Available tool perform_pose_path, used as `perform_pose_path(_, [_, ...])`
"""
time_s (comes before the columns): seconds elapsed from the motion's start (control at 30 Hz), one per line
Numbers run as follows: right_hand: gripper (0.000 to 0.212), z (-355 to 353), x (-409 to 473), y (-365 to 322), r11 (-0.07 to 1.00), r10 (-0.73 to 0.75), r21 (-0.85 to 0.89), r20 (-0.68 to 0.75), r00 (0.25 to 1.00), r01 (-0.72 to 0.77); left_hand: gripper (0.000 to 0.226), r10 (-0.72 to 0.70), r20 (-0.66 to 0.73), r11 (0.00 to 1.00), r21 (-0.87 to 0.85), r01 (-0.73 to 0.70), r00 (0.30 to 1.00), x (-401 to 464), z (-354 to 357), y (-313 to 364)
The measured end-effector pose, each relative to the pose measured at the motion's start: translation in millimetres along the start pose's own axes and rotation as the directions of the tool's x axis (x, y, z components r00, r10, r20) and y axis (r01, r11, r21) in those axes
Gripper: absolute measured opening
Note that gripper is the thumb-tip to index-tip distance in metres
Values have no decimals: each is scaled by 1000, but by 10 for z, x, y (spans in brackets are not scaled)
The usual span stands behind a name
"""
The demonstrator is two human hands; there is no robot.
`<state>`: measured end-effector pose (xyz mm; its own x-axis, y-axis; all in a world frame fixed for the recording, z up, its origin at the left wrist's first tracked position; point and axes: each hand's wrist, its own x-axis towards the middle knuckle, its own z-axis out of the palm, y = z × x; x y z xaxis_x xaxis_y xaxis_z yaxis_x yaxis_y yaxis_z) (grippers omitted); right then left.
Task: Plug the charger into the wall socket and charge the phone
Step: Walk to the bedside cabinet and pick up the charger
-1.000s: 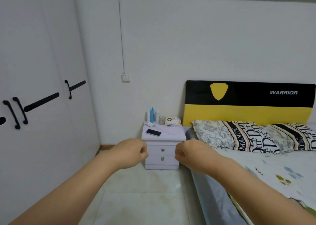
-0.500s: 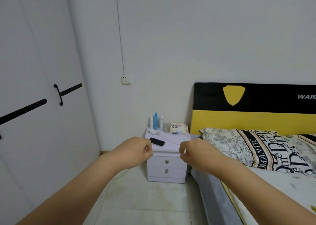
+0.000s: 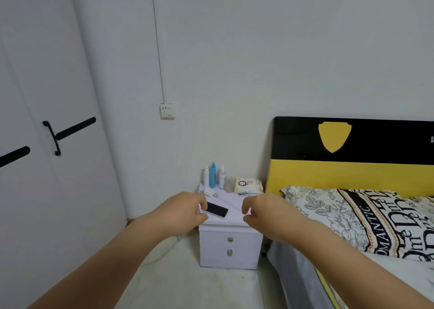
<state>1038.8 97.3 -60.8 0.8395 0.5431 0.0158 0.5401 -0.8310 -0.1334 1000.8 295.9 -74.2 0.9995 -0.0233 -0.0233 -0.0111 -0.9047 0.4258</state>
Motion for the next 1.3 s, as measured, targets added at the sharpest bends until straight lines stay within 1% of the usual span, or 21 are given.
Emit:
perform_pose_path(0.27, [25,4,807,6,997,44,60,10,999,-44,18,21,38,999,35,-22,999,782,-244,-434])
perform_pose_path(0.5, [27,75,1508,177,999,19,42,36,999,-21,15,-18,114,999,48,13,993,1386,-236,-689])
perform_pose_path(0.63, [28,113,1972,357,999,-15,44,43,999,13,21,-52,125,996,77,43,991,1805,-221,-784])
perform_pose_path(0.8, [29,127,2509,724,999,-8,46,59,998,6,27,-76,133,993,99,63,988,2426,-203,-749])
perform_pose_path(1.0, [29,175,3056,1111,998,-36,48,104,994,31,26,-86,130,993,97,74,988,3042,-175,-747])
perform_pose_path(1.2, [28,291,3532,1290,998,-33,61,156,987,24,28,-87,154,991,117,70,984,3594,-164,-895])
perform_pose_path(1.3, [28,333,3815,1361,998,-34,57,165,986,25,26,-60,155,994,104,45,986,3884,-163,-1006])
